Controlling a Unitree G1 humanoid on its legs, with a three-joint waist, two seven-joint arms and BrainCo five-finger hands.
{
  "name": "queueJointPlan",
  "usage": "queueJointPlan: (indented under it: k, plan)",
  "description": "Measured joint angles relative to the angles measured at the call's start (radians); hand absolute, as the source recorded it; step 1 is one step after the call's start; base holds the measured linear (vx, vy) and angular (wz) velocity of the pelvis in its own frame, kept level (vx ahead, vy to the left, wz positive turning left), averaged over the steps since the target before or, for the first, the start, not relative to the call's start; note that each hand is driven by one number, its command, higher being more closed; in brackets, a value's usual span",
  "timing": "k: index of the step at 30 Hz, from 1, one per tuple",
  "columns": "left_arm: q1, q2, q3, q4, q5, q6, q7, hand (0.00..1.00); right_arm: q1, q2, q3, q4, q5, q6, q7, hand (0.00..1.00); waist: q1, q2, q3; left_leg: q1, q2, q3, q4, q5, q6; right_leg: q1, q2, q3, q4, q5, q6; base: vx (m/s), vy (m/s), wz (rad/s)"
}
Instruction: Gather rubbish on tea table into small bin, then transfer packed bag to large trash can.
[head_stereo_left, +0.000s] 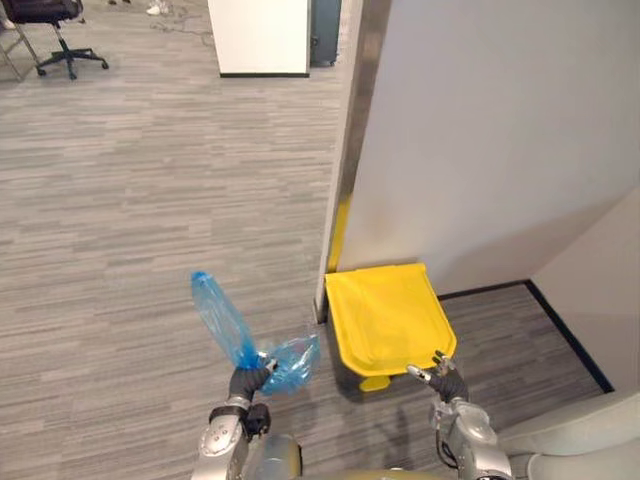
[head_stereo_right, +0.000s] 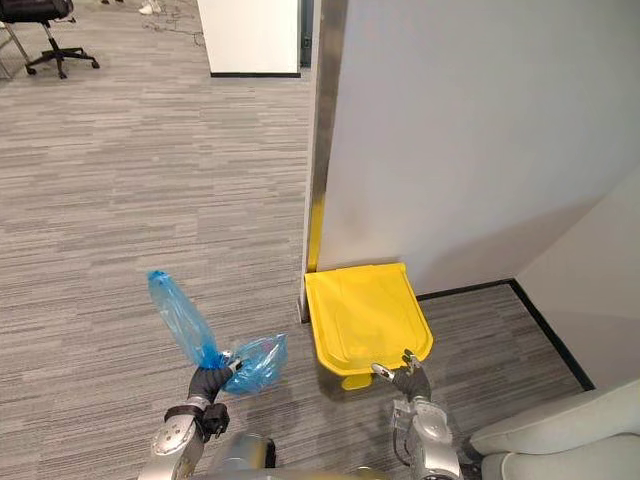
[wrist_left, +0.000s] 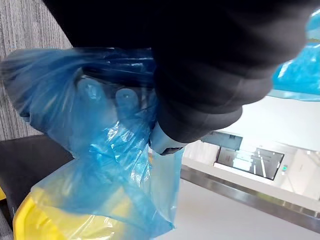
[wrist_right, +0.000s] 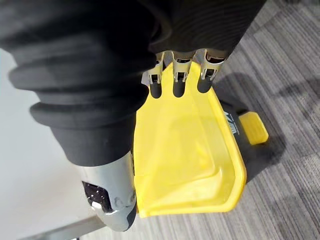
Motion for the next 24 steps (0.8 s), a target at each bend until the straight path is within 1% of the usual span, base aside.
queueJointPlan:
  k: [3,4,6,10,12,14,19,22,24]
  plan:
    - [0.001,0.008,0.001,-0.003,-0.001,0.000,0.000,1.00,-0.005,0.001,-0.005,-0.001,0.000,0.000,-0.012,0.00,0.000,0.001,0.000,0.035,0.005,0.036,-0.017,-0.022,0.003,0.007,-0.003,0.040,-0.003,0.000,0.000,0.01,0.054,-0.41]
    - [0.001,0.008,0.001,-0.004,-0.001,0.000,0.000,1.00,-0.004,0.001,-0.008,-0.001,0.000,0.000,-0.033,0.00,-0.002,0.001,0.000,0.042,0.008,0.051,-0.020,-0.029,0.001,0.006,-0.002,0.058,-0.014,0.000,0.000,-0.03,0.023,-0.51]
    - [0.003,0.008,0.002,-0.004,-0.001,0.000,0.001,1.00,-0.003,0.001,-0.011,-0.001,0.000,0.001,-0.046,0.00,-0.003,-0.001,-0.001,0.049,0.018,0.081,-0.027,-0.037,-0.009,0.003,0.001,0.085,-0.035,0.000,0.000,-0.04,0.002,-0.52]
    - [0.004,0.008,0.021,-0.004,-0.001,0.000,0.005,1.00,0.000,0.009,-0.035,-0.001,0.000,0.003,-0.046,0.00,-0.008,-0.001,-0.001,0.050,0.045,0.127,-0.025,-0.044,-0.017,-0.011,0.009,0.116,-0.063,0.000,0.000,-0.03,-0.014,-0.42]
    - [0.008,0.009,0.033,-0.005,-0.001,0.000,0.007,1.00,0.006,0.007,-0.049,-0.001,0.000,0.003,-0.046,0.00,-0.024,-0.001,-0.002,0.053,0.053,0.132,-0.022,-0.046,-0.021,-0.010,0.015,0.122,-0.066,0.000,0.000,0.00,-0.051,-0.20]
    - [0.018,0.010,0.047,-0.012,-0.001,0.000,0.008,1.00,0.006,0.007,-0.050,-0.001,0.000,0.003,-0.046,0.00,-0.025,0.000,-0.003,0.055,0.068,0.143,-0.013,-0.049,-0.022,-0.010,0.025,0.140,-0.071,0.000,0.001,0.02,-0.040,-0.21]
    - [0.018,0.018,0.069,-0.012,-0.001,0.000,0.008,1.00,0.017,0.006,-0.050,-0.001,0.000,0.004,-0.044,0.00,-0.025,0.002,-0.004,0.044,0.085,0.145,0.012,-0.071,-0.026,-0.010,0.041,0.142,-0.079,0.001,0.002,0.04,-0.019,-0.06]
    - [0.021,0.018,0.096,-0.012,-0.002,-0.001,0.011,1.00,0.014,0.005,-0.050,-0.001,0.000,0.004,-0.043,0.00,-0.023,0.016,-0.008,0.009,0.109,0.141,0.067,-0.104,-0.022,-0.025,0.059,0.145,-0.071,0.005,0.002,0.05,0.026,-0.07]
    - [0.023,0.018,0.120,-0.014,-0.003,-0.001,0.026,1.00,0.006,0.004,-0.050,-0.001,0.000,0.004,-0.043,0.00,-0.021,0.027,-0.011,-0.017,0.123,0.134,0.110,-0.138,-0.015,-0.052,0.072,0.143,-0.028,0.005,0.002,0.03,0.057,-0.11]
